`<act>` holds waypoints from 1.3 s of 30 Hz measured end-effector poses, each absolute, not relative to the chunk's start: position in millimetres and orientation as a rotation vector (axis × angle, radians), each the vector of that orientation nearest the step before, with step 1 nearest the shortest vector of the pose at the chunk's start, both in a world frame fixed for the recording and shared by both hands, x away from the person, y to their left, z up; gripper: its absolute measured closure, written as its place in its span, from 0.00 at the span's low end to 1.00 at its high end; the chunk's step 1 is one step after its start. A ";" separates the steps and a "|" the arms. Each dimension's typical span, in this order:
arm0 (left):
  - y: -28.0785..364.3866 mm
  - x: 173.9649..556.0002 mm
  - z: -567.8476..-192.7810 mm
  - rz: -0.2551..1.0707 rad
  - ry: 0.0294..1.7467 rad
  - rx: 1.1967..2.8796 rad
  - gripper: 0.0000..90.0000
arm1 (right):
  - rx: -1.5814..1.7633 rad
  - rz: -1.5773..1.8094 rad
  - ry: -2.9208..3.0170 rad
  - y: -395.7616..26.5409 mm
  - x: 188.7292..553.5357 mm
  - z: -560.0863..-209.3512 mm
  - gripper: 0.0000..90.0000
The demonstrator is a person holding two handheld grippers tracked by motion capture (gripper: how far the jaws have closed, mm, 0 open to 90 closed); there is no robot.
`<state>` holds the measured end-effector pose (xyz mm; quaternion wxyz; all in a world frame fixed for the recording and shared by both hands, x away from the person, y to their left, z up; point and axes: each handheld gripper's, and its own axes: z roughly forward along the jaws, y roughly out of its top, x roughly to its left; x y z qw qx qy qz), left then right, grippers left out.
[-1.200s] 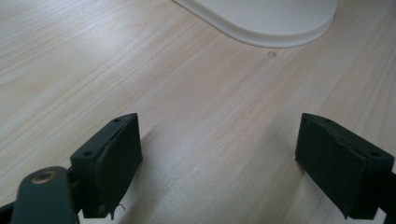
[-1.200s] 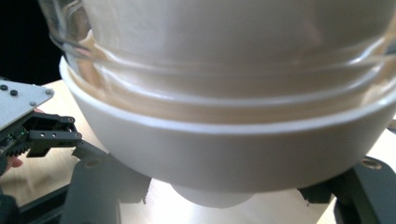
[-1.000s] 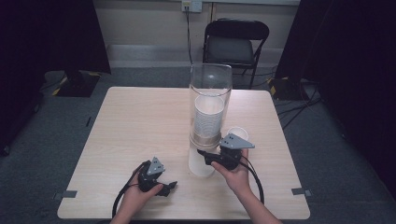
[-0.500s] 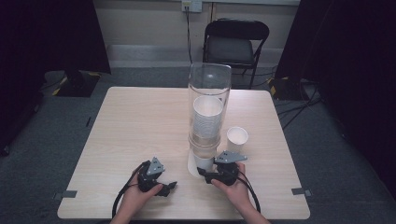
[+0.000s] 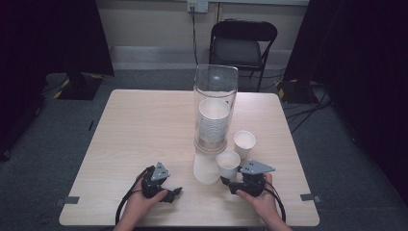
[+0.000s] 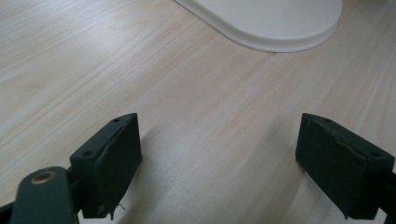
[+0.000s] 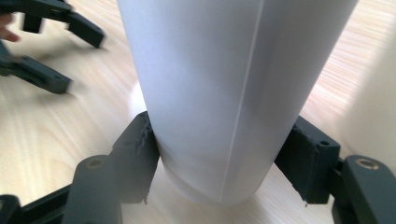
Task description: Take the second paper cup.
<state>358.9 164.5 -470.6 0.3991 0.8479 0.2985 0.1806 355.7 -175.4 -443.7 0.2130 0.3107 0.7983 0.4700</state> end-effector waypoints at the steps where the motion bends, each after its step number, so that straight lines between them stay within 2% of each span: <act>1: 164.5 358.9 -470.5 0.457 0.756 2.146 0.15 | 0.880 1.305 2.214 -180.3 356.5 -445.1 0.38; 9: 164.5 358.9 -470.6 0.457 0.756 2.146 0.15 | 0.940 1.238 2.226 -203.3 361.7 -452.8 0.37; 19: 164.5 358.9 -470.5 0.457 0.755 2.146 0.15 | 0.932 1.150 2.251 -205.3 367.4 -458.7 0.35; 27: 164.5 358.9 -470.5 0.457 0.755 2.147 0.15 | 0.970 1.149 2.267 -210.9 366.0 -459.3 0.21; 39: 164.5 358.9 -470.6 0.457 0.756 2.146 0.15 | 0.996 1.163 2.241 -250.0 353.6 -452.7 0.19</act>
